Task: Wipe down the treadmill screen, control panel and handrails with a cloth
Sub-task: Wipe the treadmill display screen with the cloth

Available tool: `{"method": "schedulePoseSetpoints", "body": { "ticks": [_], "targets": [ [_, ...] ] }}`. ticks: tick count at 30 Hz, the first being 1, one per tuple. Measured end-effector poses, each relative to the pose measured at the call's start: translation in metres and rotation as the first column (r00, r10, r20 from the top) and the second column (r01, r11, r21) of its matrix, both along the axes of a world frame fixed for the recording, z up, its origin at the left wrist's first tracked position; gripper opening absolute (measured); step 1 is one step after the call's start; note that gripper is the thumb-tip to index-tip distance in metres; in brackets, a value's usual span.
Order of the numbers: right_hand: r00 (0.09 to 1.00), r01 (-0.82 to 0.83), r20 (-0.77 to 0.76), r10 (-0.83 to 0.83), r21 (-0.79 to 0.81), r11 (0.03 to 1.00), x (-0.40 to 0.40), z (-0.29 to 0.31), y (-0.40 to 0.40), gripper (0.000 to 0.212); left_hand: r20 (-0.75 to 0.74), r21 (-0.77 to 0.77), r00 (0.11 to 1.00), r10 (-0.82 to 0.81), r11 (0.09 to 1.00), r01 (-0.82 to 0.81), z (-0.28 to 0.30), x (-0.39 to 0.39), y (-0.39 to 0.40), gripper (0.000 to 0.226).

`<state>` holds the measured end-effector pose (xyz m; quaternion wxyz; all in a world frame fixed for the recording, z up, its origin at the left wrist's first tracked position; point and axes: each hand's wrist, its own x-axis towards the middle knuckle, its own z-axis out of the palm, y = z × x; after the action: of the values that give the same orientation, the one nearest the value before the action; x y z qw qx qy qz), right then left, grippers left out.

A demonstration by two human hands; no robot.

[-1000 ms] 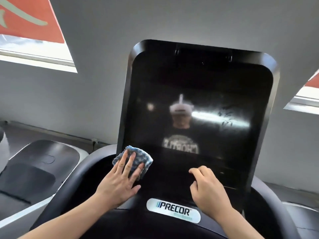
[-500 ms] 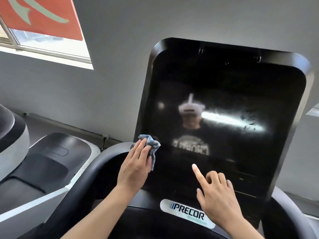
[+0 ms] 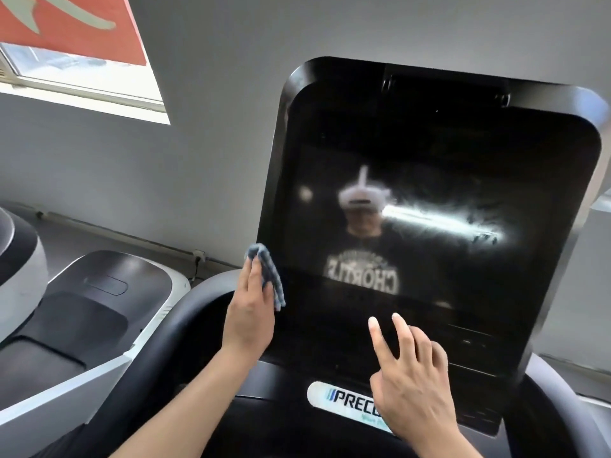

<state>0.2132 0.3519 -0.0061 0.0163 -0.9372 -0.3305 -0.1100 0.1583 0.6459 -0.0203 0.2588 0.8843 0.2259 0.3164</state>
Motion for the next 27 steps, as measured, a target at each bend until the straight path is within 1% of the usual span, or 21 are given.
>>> {"method": "schedulePoseSetpoints", "body": {
  "ticks": [2, 4, 6, 9, 12, 13, 15, 17, 19, 21, 24, 27],
  "targets": [
    [1.0, 0.002, 0.023, -0.001, -0.003, 1.0, -0.004, -0.004, 0.003, 0.077, -0.038, -0.047, 0.999, 0.008, 0.999, -0.01, -0.022, -0.022, -0.007, 0.062],
    [1.0, 0.004, 0.024, -0.004, -0.018, 1.0, -0.007, -0.01, 0.005, 0.078, -0.069, -0.107, 0.997, 0.018, 0.994, -0.025, -0.029, -0.035, -0.012, 0.061],
    [1.0, 0.007, 0.011, -0.007, -0.036, 0.999, -0.011, -0.012, 0.005, 0.08, -0.085, -0.166, 0.996, 0.021, 0.986, -0.035, -0.021, -0.031, -0.01, 0.061],
    [0.999, 0.027, -0.015, -0.028, -0.058, 0.998, -0.013, -0.013, 0.01, 0.081, -0.053, -0.156, 0.999, -0.001, 0.988, -0.008, 0.01, -0.003, 0.0, 0.061],
    [0.998, 0.047, -0.045, -0.051, -0.074, 0.996, -0.015, -0.012, 0.013, 0.086, -0.02, -0.073, 1.0, -0.009, 0.997, 0.007, 0.026, 0.016, 0.006, 0.061],
    [0.997, 0.051, -0.047, -0.054, -0.077, 0.996, -0.015, -0.012, 0.014, 0.09, -0.04, -0.034, 0.999, -0.011, 0.999, 0.009, 0.025, 0.015, 0.004, 0.061],
    [0.998, 0.051, -0.032, -0.053, -0.077, 0.996, -0.016, -0.012, 0.014, 0.095, -0.147, 0.044, 0.989, -0.024, 0.999, 0.031, 0.01, 0.0, -0.004, 0.06],
    [0.998, 0.052, -0.027, -0.054, -0.085, 0.995, -0.016, -0.012, 0.014, 0.096, -0.298, 0.199, 0.953, -0.062, 0.972, 0.126, -0.019, -0.014, -0.015, 0.055],
    [0.997, 0.059, -0.035, -0.064, -0.107, 0.992, -0.016, -0.012, 0.015, 0.096, -0.375, 0.188, 0.926, -0.048, 0.974, 0.127, -0.042, -0.02, -0.022, 0.054],
    [0.996, 0.069, -0.044, -0.074, -0.113, 0.991, -0.017, -0.011, 0.016, 0.095, -0.423, 0.199, 0.906, -0.008, 0.975, 0.102, -0.043, -0.02, -0.024, 0.057],
    [0.994, 0.083, -0.059, -0.091, -0.125, 0.989, -0.018, -0.009, 0.016, 0.092, -0.33, 0.196, 0.944, -0.017, 0.977, 0.086, -0.038, -0.027, -0.025, 0.055],
    [0.993, 0.096, -0.058, -0.103, -0.123, 0.988, -0.019, -0.008, 0.017, 0.09, -0.374, 0.244, 0.925, -0.071, 0.955, 0.172, -0.045, -0.049, -0.031, 0.059]
  ]
}}
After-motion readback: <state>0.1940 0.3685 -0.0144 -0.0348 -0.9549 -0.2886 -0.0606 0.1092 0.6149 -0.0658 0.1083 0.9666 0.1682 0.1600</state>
